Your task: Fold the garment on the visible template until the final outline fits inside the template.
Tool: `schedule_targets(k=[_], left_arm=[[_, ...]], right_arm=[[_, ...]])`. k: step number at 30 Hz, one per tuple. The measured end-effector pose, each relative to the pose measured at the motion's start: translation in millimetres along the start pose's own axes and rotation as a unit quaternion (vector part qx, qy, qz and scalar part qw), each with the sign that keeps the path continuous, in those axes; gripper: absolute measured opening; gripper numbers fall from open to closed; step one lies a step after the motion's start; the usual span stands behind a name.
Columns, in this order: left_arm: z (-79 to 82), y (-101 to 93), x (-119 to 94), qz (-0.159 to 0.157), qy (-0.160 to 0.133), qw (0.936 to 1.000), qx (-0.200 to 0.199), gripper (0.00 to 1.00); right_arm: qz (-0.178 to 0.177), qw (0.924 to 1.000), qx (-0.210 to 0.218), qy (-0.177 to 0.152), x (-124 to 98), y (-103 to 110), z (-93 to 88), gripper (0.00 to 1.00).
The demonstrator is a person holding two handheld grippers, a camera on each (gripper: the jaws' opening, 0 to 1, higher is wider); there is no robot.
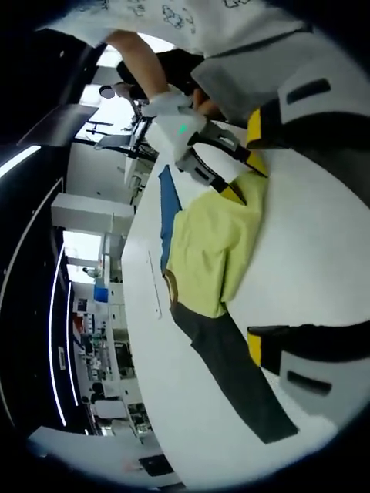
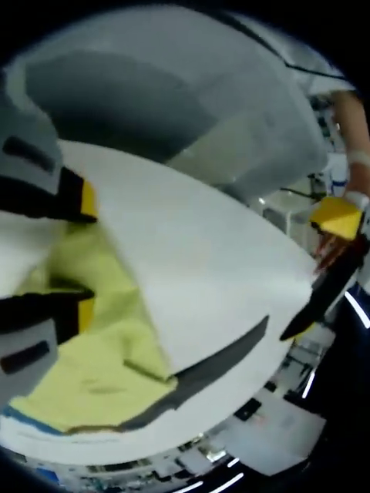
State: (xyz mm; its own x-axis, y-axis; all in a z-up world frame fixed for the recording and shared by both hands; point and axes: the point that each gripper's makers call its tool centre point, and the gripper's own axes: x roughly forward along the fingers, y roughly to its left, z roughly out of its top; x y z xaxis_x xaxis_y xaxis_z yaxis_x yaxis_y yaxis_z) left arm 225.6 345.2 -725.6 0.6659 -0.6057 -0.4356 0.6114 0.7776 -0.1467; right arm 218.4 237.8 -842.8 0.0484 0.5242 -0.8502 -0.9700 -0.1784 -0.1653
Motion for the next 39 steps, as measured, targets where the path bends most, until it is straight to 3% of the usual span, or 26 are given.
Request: schedule_targets(k=[6,16,19,29,39], left_arm=[[-3.0,-1.5,1.6,-0.002,0.001,1.0000,-0.005,0.92],[-5.5,-0.3,5.7,-0.005,0.008,0.9999,-0.007,0.91],[-6.1,-0.9,8.5,-0.007,0.010,0.9999,-0.009,0.91],[-9.8,-3.7,17.4,-0.014,0.016,0.9997,-0.015,0.89],[-9.5,-4.7,24.0,-0.016,0.019,0.9994,-0.022,0.89]], right_arm=[[-0.006,0.9999,0.009,0.001,0.5,-6.4,-0.7,0.10],[0.008,0.9969,0.070,-0.036,-18.2,-32.4,13.7,0.02],[0.005,0.9954,0.084,-0.047,-25.1,-51.0,16.9,0.01],[-0.052,0.9895,0.106,-0.082,-61.8,-135.5,33.2,0.01],[-0.118,0.9792,0.139,-0.088,-82.5,-201.3,29.7,0.01]])
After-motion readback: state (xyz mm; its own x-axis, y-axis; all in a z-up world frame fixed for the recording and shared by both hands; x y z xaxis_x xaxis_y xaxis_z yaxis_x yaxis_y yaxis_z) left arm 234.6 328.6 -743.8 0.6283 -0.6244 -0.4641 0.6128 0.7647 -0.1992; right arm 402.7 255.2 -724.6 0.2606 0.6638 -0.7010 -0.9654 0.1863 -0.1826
